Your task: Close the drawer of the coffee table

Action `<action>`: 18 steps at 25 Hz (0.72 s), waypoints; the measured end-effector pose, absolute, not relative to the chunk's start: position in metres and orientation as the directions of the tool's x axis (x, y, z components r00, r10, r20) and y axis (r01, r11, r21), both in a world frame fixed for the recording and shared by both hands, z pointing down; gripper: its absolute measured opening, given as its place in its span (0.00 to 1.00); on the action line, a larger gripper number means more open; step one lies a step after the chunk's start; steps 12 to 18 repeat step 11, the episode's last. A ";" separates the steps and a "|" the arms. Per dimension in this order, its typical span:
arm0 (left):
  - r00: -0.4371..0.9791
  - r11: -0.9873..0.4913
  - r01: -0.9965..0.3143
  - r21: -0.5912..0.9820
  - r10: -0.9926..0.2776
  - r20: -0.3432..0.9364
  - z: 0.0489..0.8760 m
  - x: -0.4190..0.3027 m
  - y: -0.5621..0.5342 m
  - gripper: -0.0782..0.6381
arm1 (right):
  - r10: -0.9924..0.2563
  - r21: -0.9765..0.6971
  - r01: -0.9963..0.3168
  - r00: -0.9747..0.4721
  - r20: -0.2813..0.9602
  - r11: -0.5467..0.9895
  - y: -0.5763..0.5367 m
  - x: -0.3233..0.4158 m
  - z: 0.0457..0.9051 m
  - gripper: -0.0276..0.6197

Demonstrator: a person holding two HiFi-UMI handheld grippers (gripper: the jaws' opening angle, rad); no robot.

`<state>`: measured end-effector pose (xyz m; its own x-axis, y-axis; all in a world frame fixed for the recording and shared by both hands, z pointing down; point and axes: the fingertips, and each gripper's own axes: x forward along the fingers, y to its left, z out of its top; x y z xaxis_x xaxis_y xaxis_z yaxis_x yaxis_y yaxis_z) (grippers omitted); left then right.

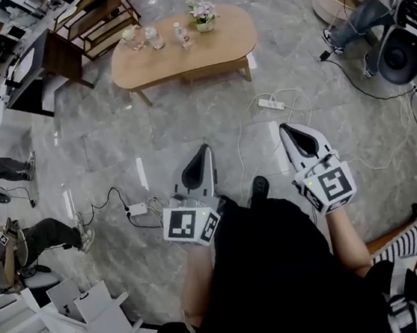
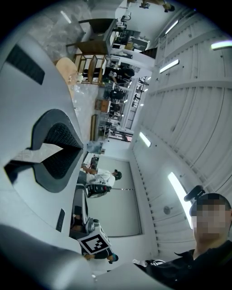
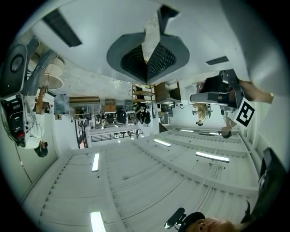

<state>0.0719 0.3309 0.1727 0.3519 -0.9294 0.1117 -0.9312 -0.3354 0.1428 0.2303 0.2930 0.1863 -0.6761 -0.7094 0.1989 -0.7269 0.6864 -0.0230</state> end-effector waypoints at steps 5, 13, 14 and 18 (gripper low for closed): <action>0.346 -0.328 -0.933 0.149 -0.931 0.115 0.173 0.067 0.337 0.13 | -0.715 -0.022 -0.733 -0.669 0.203 0.680 0.298 0.232 0.184 0.06; 0.343 -0.325 -0.934 0.145 -0.932 0.118 0.173 0.053 0.325 0.13 | -0.715 -0.009 -0.732 -0.668 0.209 0.681 0.288 0.220 0.184 0.06; 0.343 -0.325 -0.934 0.145 -0.932 0.118 0.173 0.053 0.325 0.13 | -0.715 -0.009 -0.732 -0.668 0.209 0.681 0.288 0.220 0.184 0.06; 0.343 -0.325 -0.934 0.145 -0.932 0.118 0.173 0.053 0.325 0.13 | -0.715 -0.009 -0.732 -0.668 0.209 0.681 0.288 0.220 0.184 0.06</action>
